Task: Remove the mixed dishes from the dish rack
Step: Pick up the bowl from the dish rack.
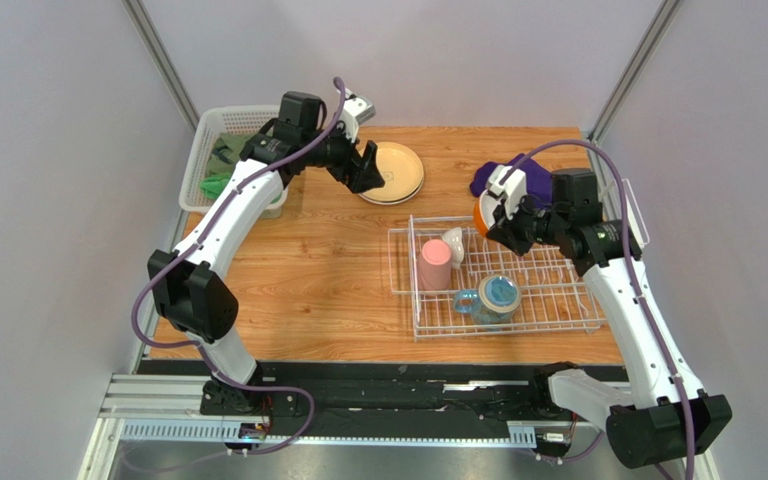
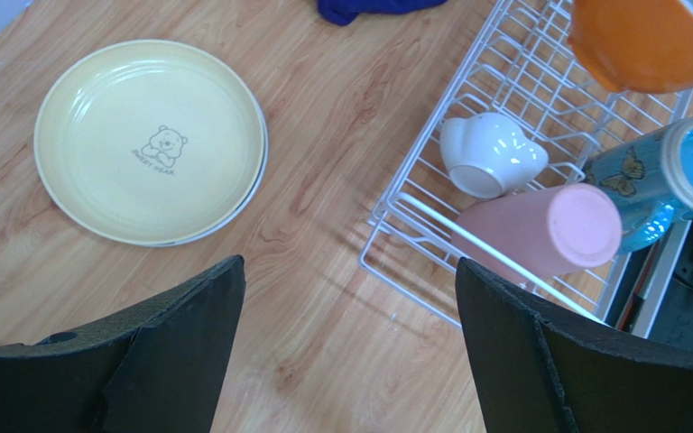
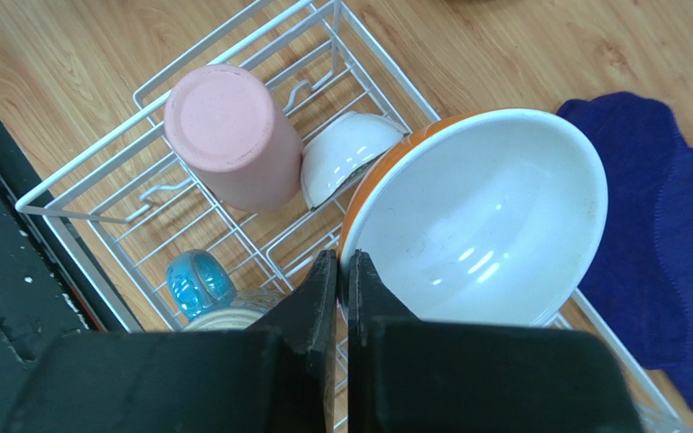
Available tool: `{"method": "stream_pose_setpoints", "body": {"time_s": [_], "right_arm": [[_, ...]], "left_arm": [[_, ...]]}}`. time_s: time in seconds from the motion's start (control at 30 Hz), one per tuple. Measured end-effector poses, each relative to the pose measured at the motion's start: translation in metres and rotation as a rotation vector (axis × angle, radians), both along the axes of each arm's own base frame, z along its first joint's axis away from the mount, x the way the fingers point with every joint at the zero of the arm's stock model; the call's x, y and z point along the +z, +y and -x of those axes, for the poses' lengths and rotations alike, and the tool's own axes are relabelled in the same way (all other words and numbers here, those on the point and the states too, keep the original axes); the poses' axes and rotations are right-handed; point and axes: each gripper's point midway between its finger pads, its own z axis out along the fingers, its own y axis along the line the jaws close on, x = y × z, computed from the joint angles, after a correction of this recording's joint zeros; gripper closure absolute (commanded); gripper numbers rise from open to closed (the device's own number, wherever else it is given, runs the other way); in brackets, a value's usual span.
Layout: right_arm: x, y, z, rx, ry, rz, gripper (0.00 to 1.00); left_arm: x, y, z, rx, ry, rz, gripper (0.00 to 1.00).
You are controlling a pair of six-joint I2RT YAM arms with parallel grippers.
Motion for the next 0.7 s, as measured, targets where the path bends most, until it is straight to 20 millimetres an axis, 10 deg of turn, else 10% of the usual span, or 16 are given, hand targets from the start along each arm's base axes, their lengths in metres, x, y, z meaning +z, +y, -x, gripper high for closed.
{"method": "stream_pose_setpoints", "body": {"time_s": [0.47, 0.7], "right_arm": [[-0.011, 0.065, 0.033, 0.175, -0.137, 0.288, 1.0], [-0.022, 0.091, 0.034, 0.24, -0.221, 0.443, 1.0]], "left_arm": [[0.05, -0.029, 0.03, -0.035, 0.059, -0.015, 0.06], [0.045, -0.045, 0.034, -0.067, 0.085, -0.084, 0.07]]}}
